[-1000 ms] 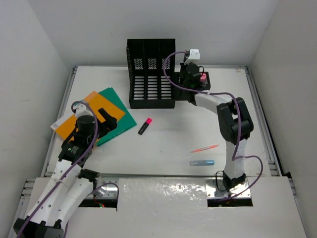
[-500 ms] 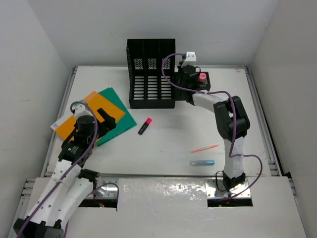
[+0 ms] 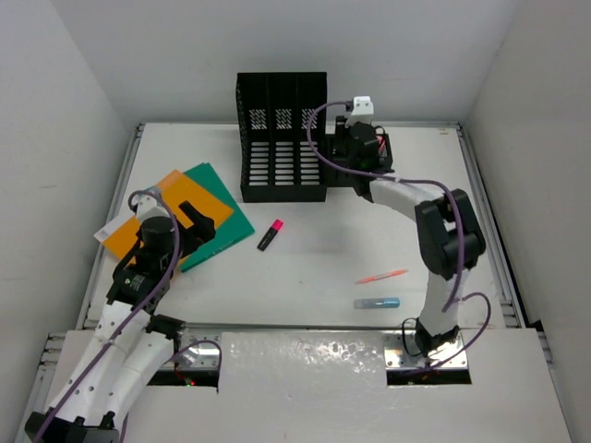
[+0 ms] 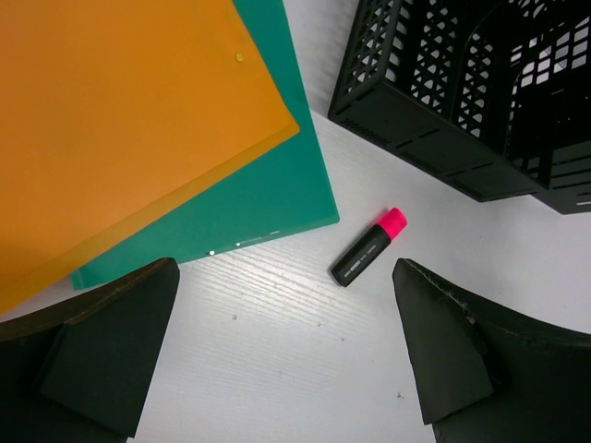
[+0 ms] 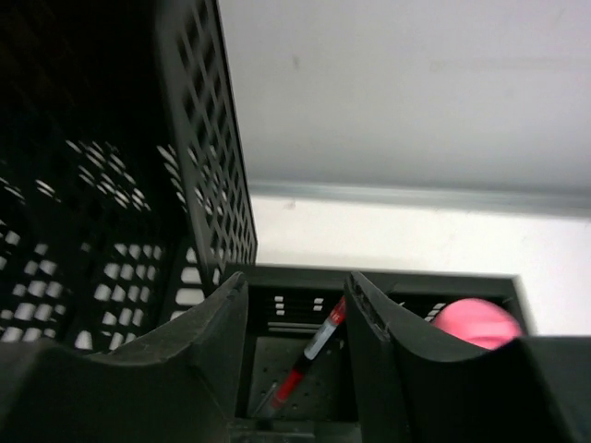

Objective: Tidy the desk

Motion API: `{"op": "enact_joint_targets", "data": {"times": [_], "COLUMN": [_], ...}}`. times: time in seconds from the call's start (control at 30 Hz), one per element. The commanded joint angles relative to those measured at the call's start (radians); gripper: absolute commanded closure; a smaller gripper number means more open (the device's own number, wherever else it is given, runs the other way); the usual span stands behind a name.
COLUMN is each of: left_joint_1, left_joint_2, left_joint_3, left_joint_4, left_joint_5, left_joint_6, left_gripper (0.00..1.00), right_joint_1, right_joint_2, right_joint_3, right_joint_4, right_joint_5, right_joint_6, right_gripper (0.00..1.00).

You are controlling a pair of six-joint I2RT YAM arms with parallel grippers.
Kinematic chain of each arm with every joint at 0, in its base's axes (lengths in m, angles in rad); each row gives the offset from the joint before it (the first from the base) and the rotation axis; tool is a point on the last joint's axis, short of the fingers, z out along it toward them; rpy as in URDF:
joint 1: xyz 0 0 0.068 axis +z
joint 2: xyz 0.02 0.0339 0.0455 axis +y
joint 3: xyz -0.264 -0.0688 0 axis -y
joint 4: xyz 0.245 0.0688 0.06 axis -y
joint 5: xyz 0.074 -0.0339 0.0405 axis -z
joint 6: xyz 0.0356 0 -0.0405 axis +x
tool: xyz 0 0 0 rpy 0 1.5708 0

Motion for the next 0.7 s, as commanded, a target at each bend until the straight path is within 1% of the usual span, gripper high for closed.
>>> {"op": "enact_joint_targets", "data": {"times": [0.0, 0.03, 0.07, 0.13, 0.17, 0.2, 0.23, 0.27, 0.3, 0.33, 0.37, 0.4, 0.43, 0.47, 0.53, 0.57, 0.6, 0.63, 0.67], "left_joint_1": [-0.006, -0.006, -0.006, -0.006, -0.006, -0.006, -0.006, -0.006, -0.006, -0.006, -0.006, -0.006, -0.006, -0.006, -0.004, -0.006, -0.004, -0.004, -0.004], "left_joint_2": [-0.020, -0.024, -0.025, -0.027, -0.025, -0.025, -0.024, -0.022, -0.024, -0.024, -0.024, -0.024, -0.024, -0.024, -0.027, -0.027, -0.021, -0.016, -0.010], "left_joint_3": [-0.001, -0.001, -0.001, -0.003, -0.003, -0.004, -0.004, -0.003, -0.004, -0.004, -0.006, -0.004, -0.006, -0.006, -0.009, -0.010, -0.012, -0.012, -0.012], "left_joint_4": [0.009, 0.010, 0.010, 0.015, 0.015, 0.017, 0.018, 0.018, 0.020, 0.023, 0.026, 0.027, 0.027, 0.029, 0.036, 0.043, 0.050, 0.053, 0.055], "left_joint_5": [-0.008, -0.008, -0.003, 0.003, 0.003, 0.005, 0.005, 0.005, 0.005, 0.005, 0.005, 0.003, 0.009, 0.012, 0.026, 0.032, 0.037, 0.052, 0.058], "left_joint_6": [-0.014, -0.012, -0.011, -0.011, -0.008, -0.008, -0.008, -0.006, -0.006, -0.006, -0.006, -0.005, -0.005, -0.002, 0.002, 0.008, 0.009, 0.011, 0.015], "left_gripper": [0.02, 0.02, 0.02, 0.02, 0.02, 0.02, 0.02, 0.02, 0.02, 0.02, 0.02, 0.02, 0.02, 0.02, 0.02, 0.02, 0.02, 0.02, 0.02], "right_joint_1": [0.005, 0.005, 0.005, 0.006, 0.006, 0.008, 0.006, 0.009, 0.013, 0.014, 0.013, 0.014, 0.013, 0.013, 0.014, 0.013, 0.016, 0.017, 0.019], "right_joint_2": [-0.186, -0.215, -0.246, -0.331, -0.359, -0.420, -0.456, -0.493, -0.529, -0.568, -0.636, -0.666, -0.697, -0.750, -0.793, -0.821, -0.826, -0.827, -0.827], "right_joint_3": [-0.013, -0.013, -0.010, 0.006, 0.007, -0.019, -0.047, -0.093, -0.193, -0.240, -0.286, -0.353, -0.377, -0.406, -0.472, -0.489, -0.512, -0.516, -0.524], "right_joint_4": [0.052, 0.020, -0.082, -0.222, -0.364, -0.423, -0.476, -0.537, -0.565, -0.591, -0.681, -0.739, -0.814, -0.937, -1.058, -1.170, -1.230, -1.298, -1.414], "right_joint_5": [-0.034, -0.075, -0.090, -0.107, -0.106, -0.074, -0.074, 0.037, 0.114, 0.177, 0.301, 0.340, 0.381, 0.406, 0.394, 0.376, 0.338, 0.321, 0.305], "right_joint_6": [-0.068, -0.076, -0.079, -0.055, -0.044, -0.001, 0.025, 0.066, 0.155, 0.189, 0.268, 0.336, 0.410, 0.564, 0.751, 0.847, 1.018, 1.100, 1.252], "right_gripper": [0.55, 0.53, 0.52, 0.50, 0.50, 0.49, 0.49, 0.49, 0.49, 0.51, 0.51, 0.51, 0.52, 0.52, 0.53, 0.53, 0.52, 0.52, 0.52]}}
